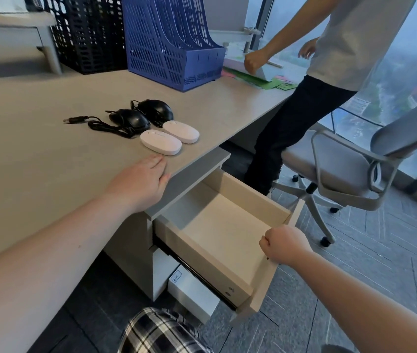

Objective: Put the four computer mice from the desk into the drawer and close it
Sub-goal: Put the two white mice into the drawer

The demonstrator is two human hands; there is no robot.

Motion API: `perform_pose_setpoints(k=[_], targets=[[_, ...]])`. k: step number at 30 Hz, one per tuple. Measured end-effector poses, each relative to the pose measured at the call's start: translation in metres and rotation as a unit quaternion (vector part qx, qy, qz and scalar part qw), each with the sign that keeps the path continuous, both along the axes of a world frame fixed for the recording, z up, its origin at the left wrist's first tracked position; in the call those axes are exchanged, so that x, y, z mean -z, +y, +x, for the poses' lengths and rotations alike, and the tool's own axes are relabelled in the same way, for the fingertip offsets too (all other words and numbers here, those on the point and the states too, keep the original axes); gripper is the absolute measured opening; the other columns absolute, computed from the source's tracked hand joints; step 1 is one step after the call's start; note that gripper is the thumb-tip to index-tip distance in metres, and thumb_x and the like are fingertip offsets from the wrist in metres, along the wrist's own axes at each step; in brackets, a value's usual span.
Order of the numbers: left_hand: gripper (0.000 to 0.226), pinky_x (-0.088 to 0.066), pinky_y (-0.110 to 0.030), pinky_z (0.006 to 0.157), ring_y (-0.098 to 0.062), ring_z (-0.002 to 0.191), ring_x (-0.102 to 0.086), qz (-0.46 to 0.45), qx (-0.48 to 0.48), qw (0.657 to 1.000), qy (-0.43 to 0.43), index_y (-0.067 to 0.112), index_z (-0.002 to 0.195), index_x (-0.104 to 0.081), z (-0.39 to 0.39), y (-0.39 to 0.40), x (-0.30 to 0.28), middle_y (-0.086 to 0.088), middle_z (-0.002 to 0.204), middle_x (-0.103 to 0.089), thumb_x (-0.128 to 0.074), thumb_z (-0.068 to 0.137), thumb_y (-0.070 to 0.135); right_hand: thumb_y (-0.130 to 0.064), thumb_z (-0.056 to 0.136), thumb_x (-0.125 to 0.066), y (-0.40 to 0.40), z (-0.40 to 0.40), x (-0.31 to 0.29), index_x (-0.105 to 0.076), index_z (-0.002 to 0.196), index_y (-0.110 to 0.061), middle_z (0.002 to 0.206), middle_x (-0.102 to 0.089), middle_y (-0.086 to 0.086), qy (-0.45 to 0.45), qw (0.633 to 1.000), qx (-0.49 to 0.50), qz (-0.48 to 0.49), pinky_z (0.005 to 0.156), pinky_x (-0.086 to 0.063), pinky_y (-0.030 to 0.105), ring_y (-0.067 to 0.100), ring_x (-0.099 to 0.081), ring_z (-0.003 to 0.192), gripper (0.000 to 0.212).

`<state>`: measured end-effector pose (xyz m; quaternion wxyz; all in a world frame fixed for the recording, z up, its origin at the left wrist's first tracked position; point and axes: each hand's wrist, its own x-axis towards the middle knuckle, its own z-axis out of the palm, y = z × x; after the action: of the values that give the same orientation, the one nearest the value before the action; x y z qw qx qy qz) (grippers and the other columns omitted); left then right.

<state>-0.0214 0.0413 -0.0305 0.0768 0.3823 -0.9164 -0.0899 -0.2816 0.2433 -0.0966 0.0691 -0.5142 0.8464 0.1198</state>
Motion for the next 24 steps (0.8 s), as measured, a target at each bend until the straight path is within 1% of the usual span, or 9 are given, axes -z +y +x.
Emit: perform_pose_setpoints(k=[3, 5, 7, 10, 12, 14, 18, 21, 24], targets=[[0.053, -0.016, -0.032, 0.116, -0.017, 0.145, -0.016, 0.007, 0.004, 1.000, 0.002, 0.007, 0.147, -0.026, -0.001, 0.002, -0.003, -0.007, 0.158, -0.021, -0.025, 0.102, 0.034, -0.034, 0.095, -0.029, -0.003, 0.001, -0.002, -0.043, 0.054, -0.017, 0.056, -0.045, -0.004, 0.009, 1.000, -0.018, 0.013, 0.060, -0.049, 0.029, 0.020, -0.052, 0.060, 0.046], [0.048, -0.029, -0.037, 0.111, -0.021, 0.139, -0.031, 0.011, 0.001, 1.000, 0.009, 0.008, 0.141, -0.039, -0.001, 0.002, -0.006, -0.007, 0.152, -0.035, -0.027, 0.101, 0.032, -0.034, 0.096, -0.027, -0.012, 0.003, -0.007, -0.042, 0.055, -0.017, 0.056, -0.042, -0.005, 0.014, 0.999, -0.039, 0.006, 0.059, -0.047, 0.028, 0.020, -0.052, 0.062, 0.047], [0.040, -0.047, -0.040, 0.087, -0.025, 0.115, -0.054, -0.003, -0.007, 1.000, 0.027, 0.011, 0.120, -0.056, -0.001, 0.000, -0.011, -0.006, 0.126, -0.058, -0.030, 0.100, 0.032, -0.036, 0.097, -0.028, -0.030, 0.007, -0.017, -0.047, 0.059, -0.017, 0.056, -0.042, -0.006, 0.014, 0.998, -0.057, -0.024, 0.058, -0.047, 0.028, 0.019, -0.053, 0.062, 0.046], [0.028, -0.042, -0.034, 0.062, -0.021, 0.083, -0.056, -0.039, -0.038, 0.997, 0.046, 0.015, 0.100, -0.058, -0.002, -0.007, -0.018, -0.002, 0.100, -0.061, -0.038, 0.096, 0.034, -0.037, 0.096, -0.029, -0.069, 0.019, -0.034, -0.047, 0.059, -0.018, 0.057, -0.046, -0.004, -0.006, 0.993, -0.084, -0.089, 0.054, -0.045, 0.029, 0.020, -0.056, 0.062, 0.045], [0.029, -0.044, -0.035, 0.065, -0.023, 0.089, -0.056, -0.050, -0.062, 0.994, 0.075, 0.015, 0.106, -0.056, -0.005, -0.014, -0.022, -0.003, 0.110, -0.059, -0.045, 0.093, 0.038, -0.035, 0.095, -0.030, -0.095, 0.029, -0.047, -0.039, 0.052, -0.018, 0.054, -0.041, -0.003, -0.014, 0.985, -0.109, -0.131, 0.052, -0.042, 0.029, 0.019, -0.048, 0.055, 0.047], [0.047, -0.045, -0.038, 0.080, -0.028, 0.110, -0.051, -0.047, -0.086, 0.990, 0.101, 0.013, 0.121, -0.051, -0.011, -0.024, -0.022, -0.006, 0.130, -0.050, -0.054, 0.088, 0.045, -0.033, 0.096, -0.033, -0.121, 0.039, -0.062, -0.038, 0.051, -0.016, 0.052, -0.037, -0.003, -0.021, 0.977, -0.126, -0.172, 0.050, -0.038, 0.029, 0.019, -0.043, 0.052, 0.047], [0.082, -0.032, -0.042, 0.107, -0.029, 0.141, -0.022, 0.018, -0.137, 0.983, 0.119, 0.018, 0.136, -0.038, -0.030, -0.040, -0.024, -0.013, 0.154, -0.022, -0.062, 0.073, 0.066, -0.033, 0.095, -0.039, -0.167, 0.052, -0.086, -0.061, 0.080, -0.010, 0.077, -0.059, 0.006, -0.030, 0.946, -0.137, -0.293, 0.064, -0.045, 0.033, 0.026, -0.056, 0.086, 0.035], [0.094, -0.030, -0.042, 0.109, -0.031, 0.142, -0.020, 0.058, -0.164, 0.978, 0.116, 0.020, 0.138, -0.034, -0.046, -0.055, -0.024, -0.017, 0.153, -0.024, -0.063, 0.065, 0.072, -0.033, 0.093, -0.045, -0.202, 0.055, -0.098, -0.058, 0.114, -0.014, 0.110, -0.062, 0.008, -0.096, 0.925, -0.131, -0.343, 0.079, -0.045, 0.035, 0.025, -0.052, 0.108, 0.032], [0.091, -0.039, -0.042, 0.096, -0.036, 0.124, -0.041, 0.071, -0.175, 0.975, 0.114, 0.018, 0.129, -0.043, -0.058, -0.067, -0.025, -0.017, 0.134, -0.045, -0.064, 0.060, 0.074, -0.039, 0.089, -0.053, -0.236, 0.059, -0.102, -0.040, 0.138, -0.020, 0.136, -0.051, 0.009, -0.209, 0.930, -0.104, -0.285, 0.099, -0.041, 0.040, 0.029, -0.047, 0.124, 0.053]])
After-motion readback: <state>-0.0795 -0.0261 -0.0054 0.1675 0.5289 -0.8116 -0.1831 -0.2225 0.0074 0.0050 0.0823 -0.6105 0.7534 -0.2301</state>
